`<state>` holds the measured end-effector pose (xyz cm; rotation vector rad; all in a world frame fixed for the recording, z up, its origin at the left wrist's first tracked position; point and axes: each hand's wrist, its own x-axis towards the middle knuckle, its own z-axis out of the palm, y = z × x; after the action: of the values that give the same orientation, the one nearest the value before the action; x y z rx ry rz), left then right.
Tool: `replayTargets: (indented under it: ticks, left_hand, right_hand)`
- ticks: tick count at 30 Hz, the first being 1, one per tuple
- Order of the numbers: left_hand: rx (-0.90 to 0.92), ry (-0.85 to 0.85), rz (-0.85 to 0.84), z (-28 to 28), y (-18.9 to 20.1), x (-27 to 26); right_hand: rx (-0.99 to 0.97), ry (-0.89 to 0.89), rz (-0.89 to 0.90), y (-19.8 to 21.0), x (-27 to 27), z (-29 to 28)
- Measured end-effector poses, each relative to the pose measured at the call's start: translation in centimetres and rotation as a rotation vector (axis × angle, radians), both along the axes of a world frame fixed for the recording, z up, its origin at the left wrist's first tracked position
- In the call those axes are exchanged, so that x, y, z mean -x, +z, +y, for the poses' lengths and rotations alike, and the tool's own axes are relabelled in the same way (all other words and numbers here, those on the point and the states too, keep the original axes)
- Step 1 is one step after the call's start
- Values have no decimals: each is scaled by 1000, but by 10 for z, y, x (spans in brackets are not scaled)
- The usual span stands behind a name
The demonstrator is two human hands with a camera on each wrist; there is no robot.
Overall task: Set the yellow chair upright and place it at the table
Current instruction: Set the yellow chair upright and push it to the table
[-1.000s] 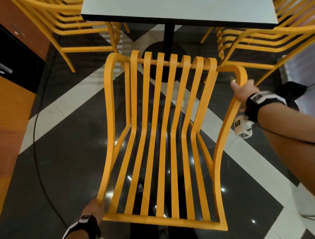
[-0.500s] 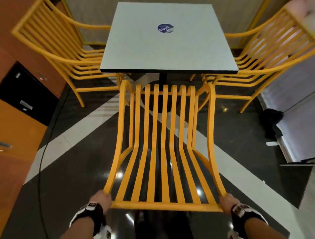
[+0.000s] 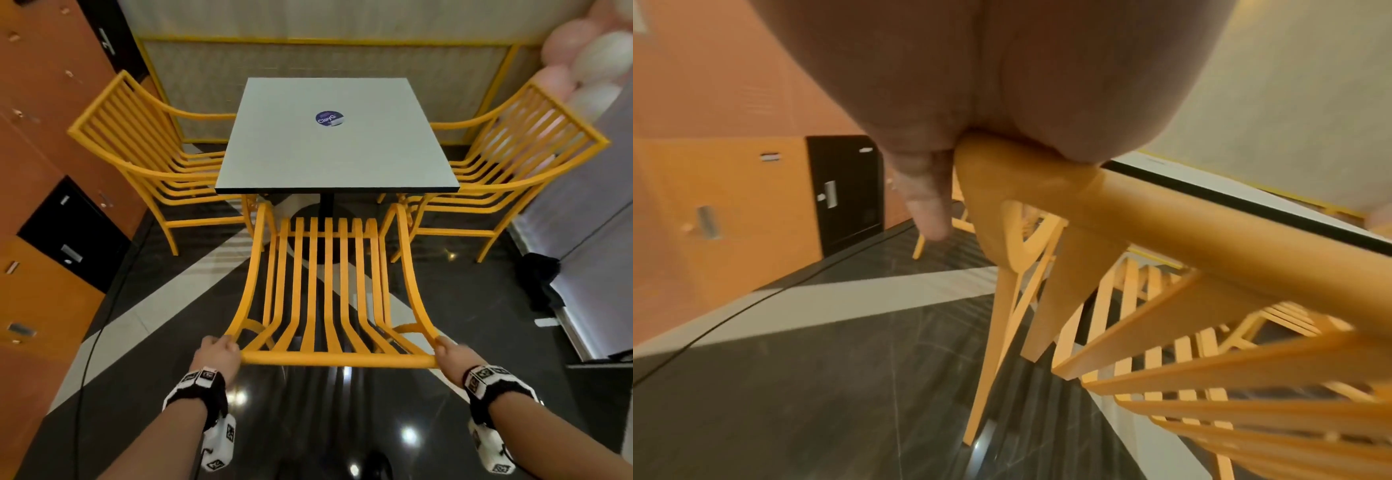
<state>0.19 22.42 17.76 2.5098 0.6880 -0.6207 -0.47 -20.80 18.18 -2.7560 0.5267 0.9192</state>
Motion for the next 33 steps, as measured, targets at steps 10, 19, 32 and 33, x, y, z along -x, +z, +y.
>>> replayTargets:
  ticks: [10,19,32,33]
  left_hand:
    - [-325,-442,-230,-16,5,-35]
    - [-268,-411,-216,-19,6,-97]
    - [-222,-402,-161,-26,8,-169]
    - [-226,-394,-158,-27,9,-176]
  right_hand:
    - [21,66,-185,13,-33,11]
    - [36,17,-228,12,-80,11]
    - [52,-98,-252,15,-153,17]
    - [53,-103,-255,13,-161,16]
